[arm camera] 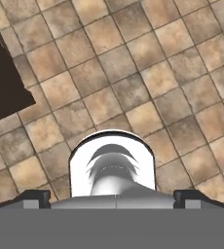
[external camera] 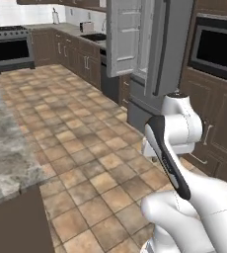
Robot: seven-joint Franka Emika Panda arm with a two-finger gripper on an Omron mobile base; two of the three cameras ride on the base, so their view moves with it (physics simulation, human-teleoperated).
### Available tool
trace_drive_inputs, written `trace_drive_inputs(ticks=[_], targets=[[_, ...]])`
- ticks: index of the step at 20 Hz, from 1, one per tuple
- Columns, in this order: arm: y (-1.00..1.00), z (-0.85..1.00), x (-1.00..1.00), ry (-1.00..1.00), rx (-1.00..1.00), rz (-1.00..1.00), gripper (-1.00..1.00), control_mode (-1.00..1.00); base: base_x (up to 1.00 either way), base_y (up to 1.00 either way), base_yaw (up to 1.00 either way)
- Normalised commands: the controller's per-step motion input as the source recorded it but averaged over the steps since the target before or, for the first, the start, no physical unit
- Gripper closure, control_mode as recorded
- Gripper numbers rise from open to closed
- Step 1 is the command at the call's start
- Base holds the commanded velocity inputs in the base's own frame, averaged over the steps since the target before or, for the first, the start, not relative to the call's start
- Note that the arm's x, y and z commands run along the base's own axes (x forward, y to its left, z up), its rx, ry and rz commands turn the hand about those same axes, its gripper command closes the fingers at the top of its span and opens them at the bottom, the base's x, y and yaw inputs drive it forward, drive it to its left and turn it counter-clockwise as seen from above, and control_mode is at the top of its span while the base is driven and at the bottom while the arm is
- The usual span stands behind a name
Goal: Gather the broccoli and onion from the fridge and place them on a tray on the dining counter. Then gather the chicken drumsticks from the fridge and place them on the other tray.
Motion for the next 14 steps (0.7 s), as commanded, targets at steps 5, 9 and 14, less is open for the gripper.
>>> trace_drive_inputs(ticks=[5,9,14], targets=[[0.0,0.0,0.0,0.0,0.0,0.0,-1.0,1.0,1.0,-0.45,0.35],[0.0,0.0,0.0,0.0,0.0,0.0,-1.0,1.0,1.0,-0.73,0.06],[0.0,0.0,0.0,0.0,0.0,0.0,-1.0,1.0,1.0,-0.12,-0.08]])
